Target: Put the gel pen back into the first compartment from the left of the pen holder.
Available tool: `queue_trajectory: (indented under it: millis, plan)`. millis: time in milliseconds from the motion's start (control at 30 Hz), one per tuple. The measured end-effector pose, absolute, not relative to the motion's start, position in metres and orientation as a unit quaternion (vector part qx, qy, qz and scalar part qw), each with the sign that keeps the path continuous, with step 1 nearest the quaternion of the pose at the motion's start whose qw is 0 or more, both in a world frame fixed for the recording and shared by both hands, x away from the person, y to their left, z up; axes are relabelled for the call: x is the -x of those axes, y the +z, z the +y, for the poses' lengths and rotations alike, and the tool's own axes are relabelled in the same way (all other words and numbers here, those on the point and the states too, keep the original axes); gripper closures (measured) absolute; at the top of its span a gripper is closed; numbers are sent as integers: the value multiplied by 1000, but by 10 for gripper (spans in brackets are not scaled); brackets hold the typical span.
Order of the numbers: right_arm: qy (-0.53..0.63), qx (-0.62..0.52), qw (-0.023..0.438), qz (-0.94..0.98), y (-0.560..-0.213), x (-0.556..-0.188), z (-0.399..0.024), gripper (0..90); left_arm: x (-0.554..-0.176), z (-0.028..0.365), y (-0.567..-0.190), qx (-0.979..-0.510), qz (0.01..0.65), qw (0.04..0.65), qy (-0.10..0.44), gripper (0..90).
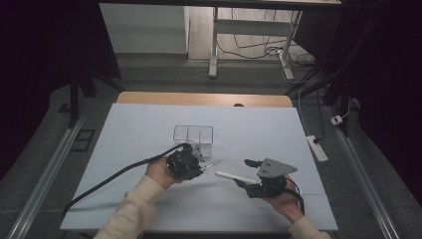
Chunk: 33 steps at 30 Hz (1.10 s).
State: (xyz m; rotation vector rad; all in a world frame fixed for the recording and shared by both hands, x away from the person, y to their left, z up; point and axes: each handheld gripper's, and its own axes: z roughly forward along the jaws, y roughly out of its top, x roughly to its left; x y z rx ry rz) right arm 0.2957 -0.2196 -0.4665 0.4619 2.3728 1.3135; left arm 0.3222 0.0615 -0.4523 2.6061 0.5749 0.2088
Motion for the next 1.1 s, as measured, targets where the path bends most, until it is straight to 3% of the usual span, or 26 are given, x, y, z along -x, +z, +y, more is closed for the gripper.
queue_trajectory:
  millis: [1100]
  plan:
    - [454, -127, 179, 864, -465, -299, -183, 320, -326, 44, -464, -953, 203, 220, 49, 796]
